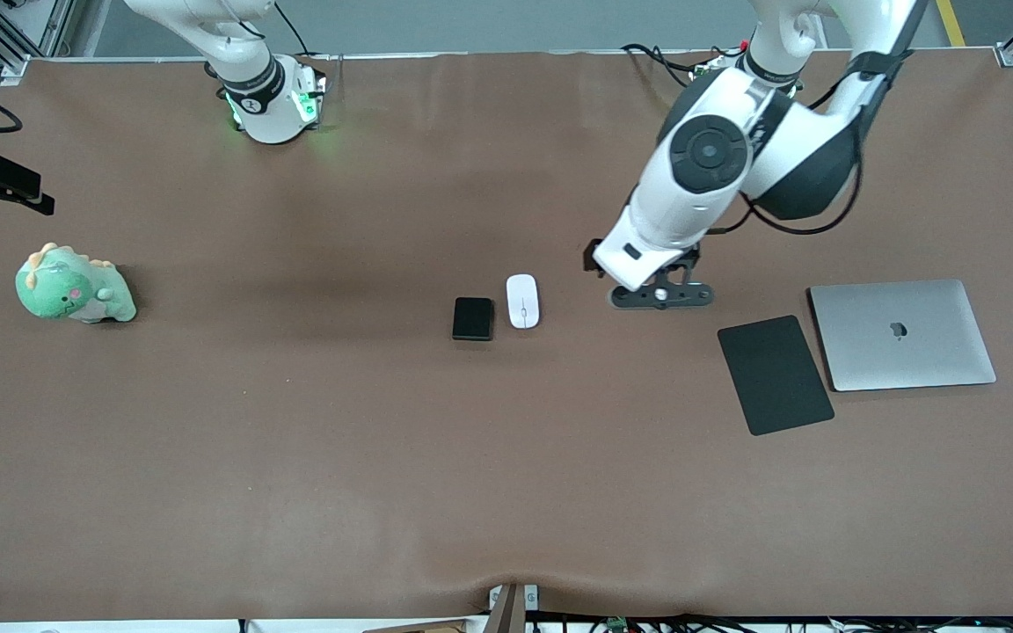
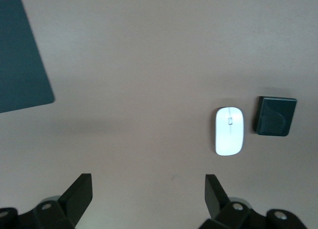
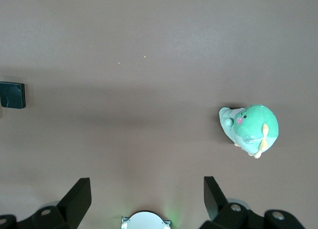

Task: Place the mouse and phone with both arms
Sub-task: 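Lower the left gripper over the white mouse beside the phone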

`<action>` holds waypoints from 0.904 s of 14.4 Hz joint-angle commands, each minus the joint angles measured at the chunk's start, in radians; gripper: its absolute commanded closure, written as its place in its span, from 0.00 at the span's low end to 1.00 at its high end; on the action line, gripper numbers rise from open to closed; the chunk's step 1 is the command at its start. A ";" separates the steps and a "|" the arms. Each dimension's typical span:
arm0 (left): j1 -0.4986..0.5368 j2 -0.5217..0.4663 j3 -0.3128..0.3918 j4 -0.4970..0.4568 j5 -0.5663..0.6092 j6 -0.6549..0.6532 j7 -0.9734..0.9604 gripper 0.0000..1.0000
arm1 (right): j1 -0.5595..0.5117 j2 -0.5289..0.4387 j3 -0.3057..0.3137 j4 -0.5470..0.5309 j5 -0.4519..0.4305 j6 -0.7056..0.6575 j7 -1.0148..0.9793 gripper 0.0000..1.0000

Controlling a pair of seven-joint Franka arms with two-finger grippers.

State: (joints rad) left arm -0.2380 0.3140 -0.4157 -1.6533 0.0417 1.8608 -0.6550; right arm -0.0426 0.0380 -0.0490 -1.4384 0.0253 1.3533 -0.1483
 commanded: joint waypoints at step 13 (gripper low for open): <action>-0.124 0.190 -0.002 -0.003 0.047 0.172 -0.158 0.00 | -0.065 0.063 0.001 -0.005 -0.002 -0.118 0.004 0.00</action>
State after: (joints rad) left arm -0.3388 0.4768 -0.4158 -1.6587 0.0512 1.9942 -0.7587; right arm -0.0879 0.0983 -0.0567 -1.4523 0.0253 1.2575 -0.1477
